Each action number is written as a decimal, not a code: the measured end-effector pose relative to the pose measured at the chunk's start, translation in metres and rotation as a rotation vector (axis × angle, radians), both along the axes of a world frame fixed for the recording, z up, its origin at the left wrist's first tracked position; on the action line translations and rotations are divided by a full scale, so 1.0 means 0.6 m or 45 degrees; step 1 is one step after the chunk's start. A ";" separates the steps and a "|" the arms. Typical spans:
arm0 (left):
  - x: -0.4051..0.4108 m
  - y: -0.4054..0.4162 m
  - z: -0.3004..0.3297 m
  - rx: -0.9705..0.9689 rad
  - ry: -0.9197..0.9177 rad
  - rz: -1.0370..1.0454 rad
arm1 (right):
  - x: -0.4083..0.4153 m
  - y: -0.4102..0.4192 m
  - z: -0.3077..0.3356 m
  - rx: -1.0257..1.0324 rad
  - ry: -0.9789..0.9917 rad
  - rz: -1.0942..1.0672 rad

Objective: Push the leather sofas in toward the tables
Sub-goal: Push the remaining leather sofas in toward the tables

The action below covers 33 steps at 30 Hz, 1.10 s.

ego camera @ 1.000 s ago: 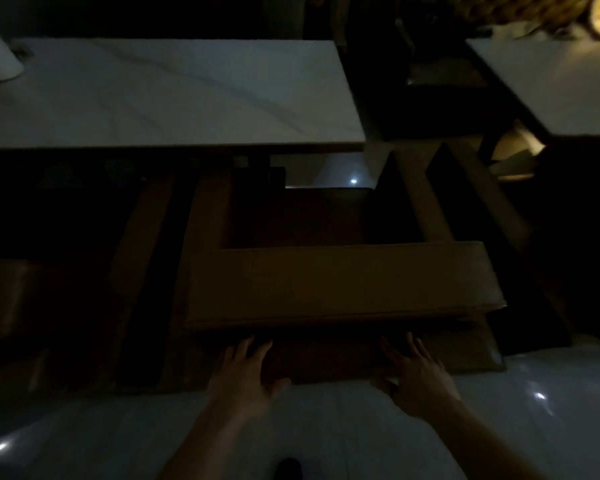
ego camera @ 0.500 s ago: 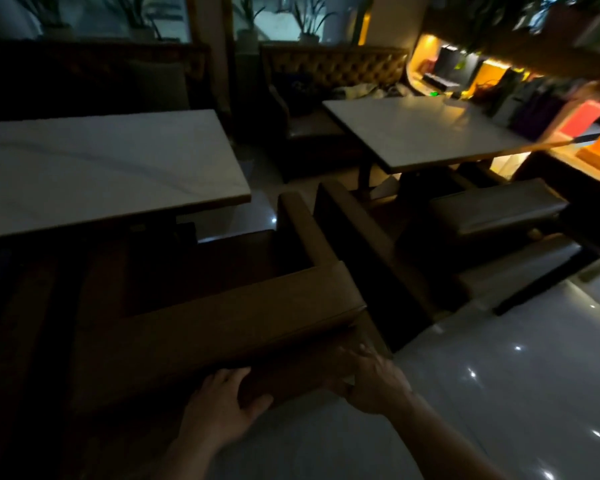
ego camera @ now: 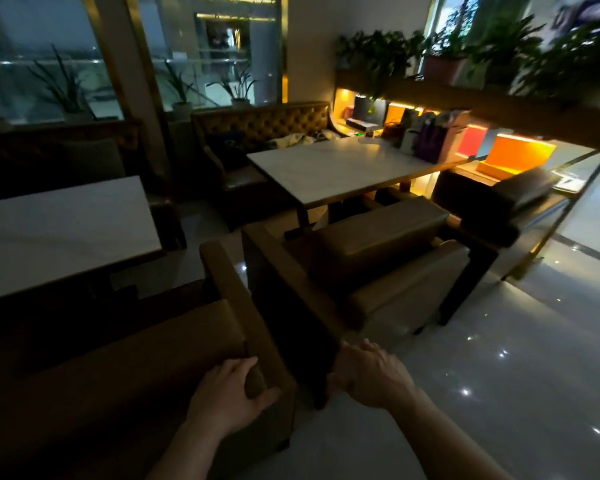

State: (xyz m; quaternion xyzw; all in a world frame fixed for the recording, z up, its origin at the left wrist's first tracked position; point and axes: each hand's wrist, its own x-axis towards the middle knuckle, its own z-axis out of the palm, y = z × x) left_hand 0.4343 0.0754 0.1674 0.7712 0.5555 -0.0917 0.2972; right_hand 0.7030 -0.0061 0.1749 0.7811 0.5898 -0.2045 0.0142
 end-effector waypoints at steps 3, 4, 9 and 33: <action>0.107 -0.009 0.026 0.039 -0.024 -0.043 | 0.097 -0.036 0.020 0.026 -0.008 -0.086; 0.140 -0.010 0.032 0.054 -0.025 -0.073 | 0.128 -0.046 0.022 0.031 -0.016 -0.118; 0.301 -0.014 0.051 0.167 -0.036 -0.231 | 0.259 -0.093 0.037 0.085 -0.017 -0.251; 0.902 0.259 -0.131 0.015 -0.165 -0.143 | 0.891 0.128 -0.031 -0.266 -0.015 -0.418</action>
